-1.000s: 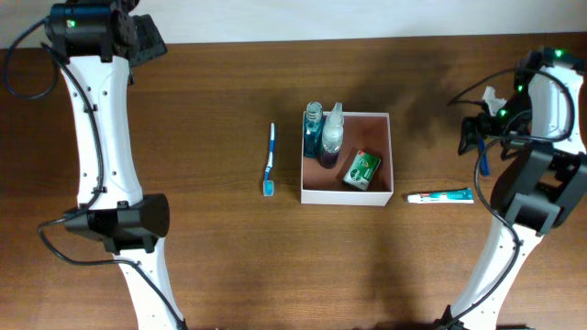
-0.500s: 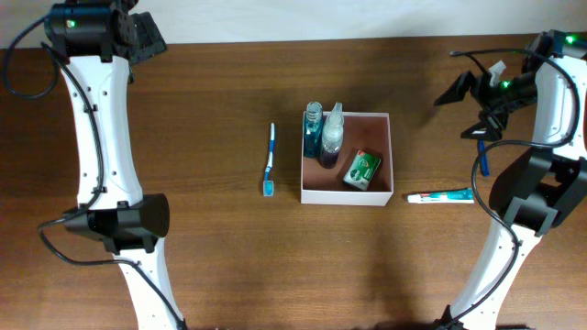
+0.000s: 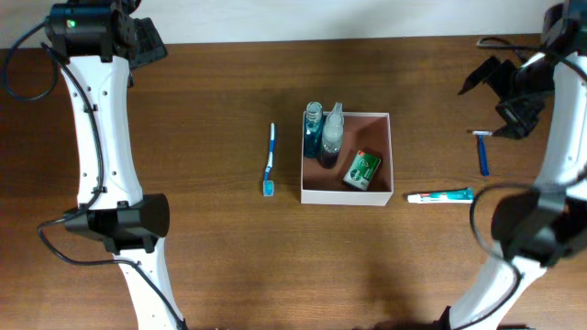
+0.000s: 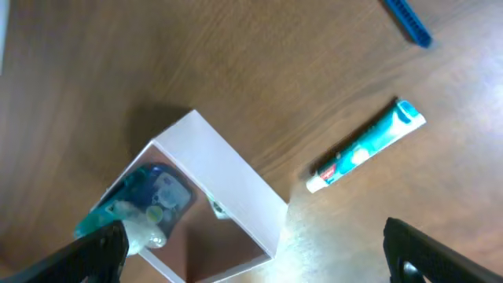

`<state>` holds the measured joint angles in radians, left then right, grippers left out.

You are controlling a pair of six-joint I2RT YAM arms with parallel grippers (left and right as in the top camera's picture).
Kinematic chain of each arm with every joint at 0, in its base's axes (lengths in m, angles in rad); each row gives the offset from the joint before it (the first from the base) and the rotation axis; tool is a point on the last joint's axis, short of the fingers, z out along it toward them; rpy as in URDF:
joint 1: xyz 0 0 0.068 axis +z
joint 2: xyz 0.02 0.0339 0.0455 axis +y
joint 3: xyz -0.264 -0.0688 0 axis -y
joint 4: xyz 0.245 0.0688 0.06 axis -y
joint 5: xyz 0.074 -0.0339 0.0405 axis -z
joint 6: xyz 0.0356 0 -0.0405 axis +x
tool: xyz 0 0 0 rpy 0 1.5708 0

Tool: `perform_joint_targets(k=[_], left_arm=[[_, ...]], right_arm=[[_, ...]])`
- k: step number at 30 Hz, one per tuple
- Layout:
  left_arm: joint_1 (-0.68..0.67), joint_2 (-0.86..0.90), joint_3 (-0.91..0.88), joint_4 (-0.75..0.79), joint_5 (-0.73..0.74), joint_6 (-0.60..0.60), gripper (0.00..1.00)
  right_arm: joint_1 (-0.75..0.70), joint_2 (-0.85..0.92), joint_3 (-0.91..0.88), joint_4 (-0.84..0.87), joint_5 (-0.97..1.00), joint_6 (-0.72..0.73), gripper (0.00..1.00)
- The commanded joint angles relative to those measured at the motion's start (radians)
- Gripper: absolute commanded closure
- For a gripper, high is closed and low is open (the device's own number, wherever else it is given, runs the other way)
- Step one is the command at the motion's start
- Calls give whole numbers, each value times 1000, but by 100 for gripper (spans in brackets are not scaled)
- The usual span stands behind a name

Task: Pack container

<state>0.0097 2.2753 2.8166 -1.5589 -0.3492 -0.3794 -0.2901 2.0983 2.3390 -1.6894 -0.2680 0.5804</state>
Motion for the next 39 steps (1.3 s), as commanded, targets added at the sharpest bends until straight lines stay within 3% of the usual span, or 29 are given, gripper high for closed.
perform_joint_targets(k=[1, 6, 9, 17, 30, 39], left_arm=[[6, 4, -6, -2, 6, -10, 1], [6, 4, -6, -14, 20, -10, 1], [6, 4, -6, -15, 20, -10, 1], [6, 4, -6, -6, 20, -10, 1], [6, 4, -6, -17, 20, -10, 1], [6, 4, -6, -23, 20, -10, 1]], right_arm=[[29, -34, -164, -10, 114, 153, 1], [29, -45, -370, 0, 88, 266, 1], [42, -45, -420, 24, 85, 282, 1], [53, -45, -551, 118, 73, 500, 1], [54, -56, -669, 213, 161, 494, 1], [54, -212, -809, 330, 185, 400, 1]])
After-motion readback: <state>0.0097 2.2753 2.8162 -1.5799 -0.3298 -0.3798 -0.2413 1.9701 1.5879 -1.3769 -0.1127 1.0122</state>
